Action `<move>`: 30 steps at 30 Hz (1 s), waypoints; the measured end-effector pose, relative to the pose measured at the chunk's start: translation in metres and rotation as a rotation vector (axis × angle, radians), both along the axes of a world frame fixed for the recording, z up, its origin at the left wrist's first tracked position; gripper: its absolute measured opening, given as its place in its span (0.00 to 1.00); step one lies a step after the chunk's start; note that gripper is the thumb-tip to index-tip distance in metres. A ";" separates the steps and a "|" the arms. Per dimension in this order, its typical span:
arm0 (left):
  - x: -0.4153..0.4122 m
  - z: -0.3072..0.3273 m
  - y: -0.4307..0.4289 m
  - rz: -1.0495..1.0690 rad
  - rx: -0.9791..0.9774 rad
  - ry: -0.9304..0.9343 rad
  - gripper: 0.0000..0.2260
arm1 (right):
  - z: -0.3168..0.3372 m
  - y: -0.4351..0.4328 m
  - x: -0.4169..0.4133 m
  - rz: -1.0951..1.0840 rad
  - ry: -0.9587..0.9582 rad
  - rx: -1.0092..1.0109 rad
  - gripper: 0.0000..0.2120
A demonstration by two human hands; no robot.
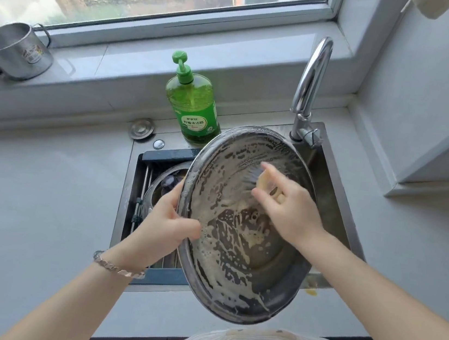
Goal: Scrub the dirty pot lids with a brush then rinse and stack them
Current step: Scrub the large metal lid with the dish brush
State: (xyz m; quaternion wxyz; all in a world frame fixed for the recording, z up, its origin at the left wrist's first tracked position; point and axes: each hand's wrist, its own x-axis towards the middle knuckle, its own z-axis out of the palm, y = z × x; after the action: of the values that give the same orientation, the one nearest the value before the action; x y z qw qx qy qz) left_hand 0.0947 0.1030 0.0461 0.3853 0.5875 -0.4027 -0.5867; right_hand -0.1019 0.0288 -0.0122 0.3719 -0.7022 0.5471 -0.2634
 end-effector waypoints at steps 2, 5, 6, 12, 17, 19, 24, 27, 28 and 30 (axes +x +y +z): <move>0.001 0.000 0.003 0.021 0.004 0.024 0.31 | -0.008 -0.021 -0.021 -0.265 0.042 0.076 0.24; -0.003 -0.002 0.003 0.029 0.012 0.037 0.31 | -0.014 -0.008 -0.017 -0.168 0.163 0.057 0.25; -0.004 -0.002 0.002 0.029 0.011 0.034 0.31 | -0.014 0.005 -0.010 -0.056 0.178 0.030 0.26; -0.004 -0.007 0.001 0.043 0.027 0.071 0.33 | -0.029 -0.007 -0.036 -0.259 0.210 0.158 0.24; -0.001 -0.011 -0.004 0.059 0.061 0.048 0.33 | -0.027 0.025 -0.016 -0.018 0.075 0.283 0.24; 0.003 -0.012 -0.002 0.088 0.088 0.055 0.31 | -0.034 0.012 -0.030 -0.105 0.147 0.300 0.22; 0.010 -0.023 0.001 0.250 0.158 0.088 0.27 | -0.050 -0.009 -0.062 -0.561 -0.013 0.345 0.32; 0.009 -0.028 0.001 0.308 0.144 0.127 0.25 | -0.064 -0.011 -0.065 -0.676 -0.202 0.624 0.32; 0.010 -0.030 0.001 0.319 0.141 0.142 0.26 | -0.067 -0.012 -0.064 -0.649 -0.301 0.730 0.29; 0.011 -0.034 0.000 0.332 0.138 0.188 0.30 | -0.074 -0.014 -0.060 -0.601 -0.535 0.887 0.22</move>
State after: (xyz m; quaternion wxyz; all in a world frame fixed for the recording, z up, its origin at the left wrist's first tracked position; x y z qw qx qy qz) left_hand 0.1053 0.1032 0.0120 0.4715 0.6136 -0.2215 -0.5934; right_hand -0.1616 0.0147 -0.0862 0.6635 -0.2036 0.6668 -0.2714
